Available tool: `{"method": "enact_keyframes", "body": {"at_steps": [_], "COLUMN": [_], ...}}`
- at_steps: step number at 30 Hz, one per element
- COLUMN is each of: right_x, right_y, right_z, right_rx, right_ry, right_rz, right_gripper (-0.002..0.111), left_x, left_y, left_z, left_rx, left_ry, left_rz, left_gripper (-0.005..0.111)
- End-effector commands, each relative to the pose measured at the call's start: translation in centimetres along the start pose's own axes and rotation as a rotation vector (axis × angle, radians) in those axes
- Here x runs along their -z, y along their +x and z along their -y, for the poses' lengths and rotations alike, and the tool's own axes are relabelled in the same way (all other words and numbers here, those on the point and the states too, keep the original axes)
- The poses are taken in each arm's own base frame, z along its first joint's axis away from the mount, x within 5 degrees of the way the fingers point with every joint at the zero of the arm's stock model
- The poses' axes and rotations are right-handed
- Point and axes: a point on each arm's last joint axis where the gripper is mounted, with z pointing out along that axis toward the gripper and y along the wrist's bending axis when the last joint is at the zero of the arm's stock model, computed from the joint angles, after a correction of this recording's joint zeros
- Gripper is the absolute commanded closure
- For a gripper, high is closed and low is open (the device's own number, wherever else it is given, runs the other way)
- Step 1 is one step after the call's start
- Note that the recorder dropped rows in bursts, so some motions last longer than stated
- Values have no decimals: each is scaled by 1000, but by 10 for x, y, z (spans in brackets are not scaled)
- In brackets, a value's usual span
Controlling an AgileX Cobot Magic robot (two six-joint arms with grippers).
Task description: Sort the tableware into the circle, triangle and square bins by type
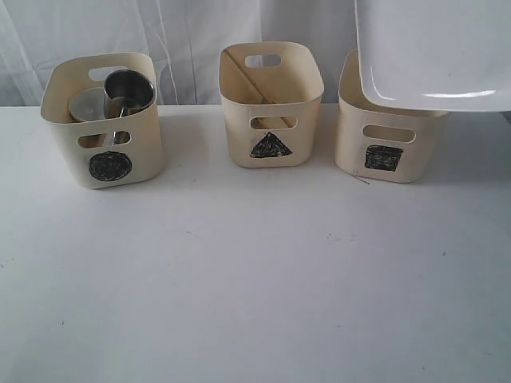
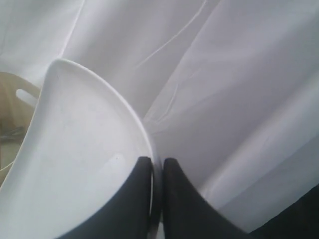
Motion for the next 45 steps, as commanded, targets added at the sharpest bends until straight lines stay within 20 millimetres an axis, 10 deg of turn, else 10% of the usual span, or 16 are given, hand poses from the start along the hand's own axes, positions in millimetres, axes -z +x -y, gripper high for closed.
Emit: {"method": "enact_keyframes", "body": {"at_steps": [1,15,30,38,45], "right_x": [-25,-161,-196,-197,-185], "right_y": [-3,52,78,80,64], "right_z": [18,15,-20,-24,-22], "right_rx": [-50,-207,-209,-209,-230], "right_ry": [119,232,173,131,89], "right_rz": [52,31,-28,-43,-21], "right_gripper": [108,108,108,63,58], "left_x": [-1,-1,-1,-1,-1], "left_y": [2,2,2,2,2], "left_z": [0,0,0,0,0], "left_rx": [15,15,15,15,15], "left_ry": [4,4,4,4,4], "left_rz": [-7,-7,-7,-7,-7], "left_gripper": [107,107,107,107,107]}}
